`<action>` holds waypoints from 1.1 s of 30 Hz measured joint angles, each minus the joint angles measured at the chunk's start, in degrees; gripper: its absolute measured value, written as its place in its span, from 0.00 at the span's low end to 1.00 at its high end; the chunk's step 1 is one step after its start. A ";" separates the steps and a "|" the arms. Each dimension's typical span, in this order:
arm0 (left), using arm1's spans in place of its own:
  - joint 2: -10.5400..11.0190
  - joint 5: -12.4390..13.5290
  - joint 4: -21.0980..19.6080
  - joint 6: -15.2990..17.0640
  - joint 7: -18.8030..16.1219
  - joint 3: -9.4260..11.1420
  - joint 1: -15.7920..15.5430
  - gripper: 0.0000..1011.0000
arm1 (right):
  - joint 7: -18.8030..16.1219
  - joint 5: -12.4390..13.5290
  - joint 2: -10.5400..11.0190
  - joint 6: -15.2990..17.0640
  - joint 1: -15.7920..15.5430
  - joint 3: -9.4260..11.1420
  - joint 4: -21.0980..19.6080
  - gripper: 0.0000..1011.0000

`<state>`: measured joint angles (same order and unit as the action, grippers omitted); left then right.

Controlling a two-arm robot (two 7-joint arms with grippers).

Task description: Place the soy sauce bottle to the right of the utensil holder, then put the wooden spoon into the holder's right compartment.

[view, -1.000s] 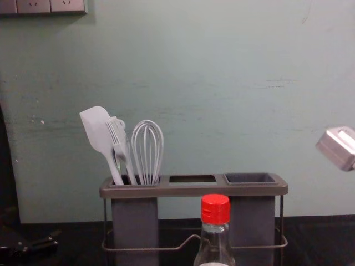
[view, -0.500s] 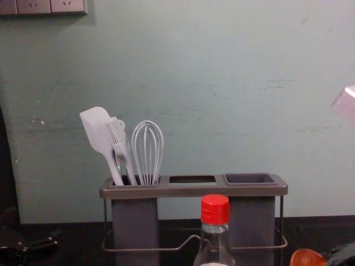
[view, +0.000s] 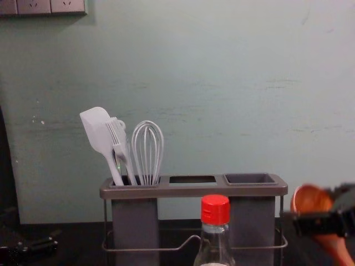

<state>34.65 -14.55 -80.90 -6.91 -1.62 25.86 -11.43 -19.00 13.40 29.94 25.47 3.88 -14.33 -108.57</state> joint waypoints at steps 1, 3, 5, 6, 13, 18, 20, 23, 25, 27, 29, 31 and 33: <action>0.00 0.00 0.00 0.00 0.00 0.00 0.00 0.99 | 0.27 -0.33 -0.06 -1.93 -0.53 0.25 -0.13 0.84; 0.00 0.00 0.00 0.00 0.00 0.00 0.00 0.99 | 0.96 -1.25 -0.28 -7.67 -1.98 0.99 -0.33 0.84; 0.00 0.00 0.00 0.00 0.00 0.00 0.00 0.99 | 1.33 -1.80 -0.50 -11.33 -2.82 1.50 -0.42 0.84; 0.00 0.00 0.00 0.00 0.00 0.00 0.00 0.99 | 1.45 -2.10 -0.62 -12.93 -3.22 1.74 -0.44 0.84; 0.00 0.00 0.00 0.00 0.00 0.00 0.00 0.99 | 3.19 -7.41 -1.50 -27.82 -5.92 2.49 -0.35 0.84; 0.00 0.00 0.00 0.00 0.00 0.00 0.00 0.99 | 3.70 -9.54 -2.09 -34.78 -7.04 2.88 0.06 0.84; 0.00 0.00 0.00 0.00 0.00 0.00 0.00 0.99 | 3.78 -10.08 -2.42 -36.87 -7.36 3.08 0.18 0.84; 0.00 0.00 0.00 0.00 0.00 0.00 0.00 0.99 | 3.55 -10.30 -2.79 -37.64 -7.55 3.29 0.22 0.84; 0.00 0.00 0.00 0.00 0.00 0.00 0.00 0.99 | 3.41 -10.30 -2.96 -37.53 -7.56 3.35 0.22 0.84; 0.00 0.00 0.00 0.00 0.00 0.00 0.00 0.99 | 3.02 -10.26 -3.18 -37.05 -7.55 3.39 0.22 0.84; 0.00 0.00 0.00 0.00 0.00 0.00 0.00 0.99 | 2.99 -10.26 -3.16 -37.05 -7.54 3.39 0.22 0.84; 0.00 0.00 0.00 0.00 0.00 0.00 0.00 0.99 | 3.01 -10.26 -3.13 -37.06 -7.54 3.39 0.23 0.84; 0.00 0.00 0.00 0.00 0.00 0.00 0.00 0.99 | 3.01 -10.27 -3.12 -37.08 -7.53 3.38 0.24 0.84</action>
<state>34.65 -14.55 -80.90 -6.91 -1.62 25.86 -11.43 -15.99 3.13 26.82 -11.61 -3.65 -10.95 -108.33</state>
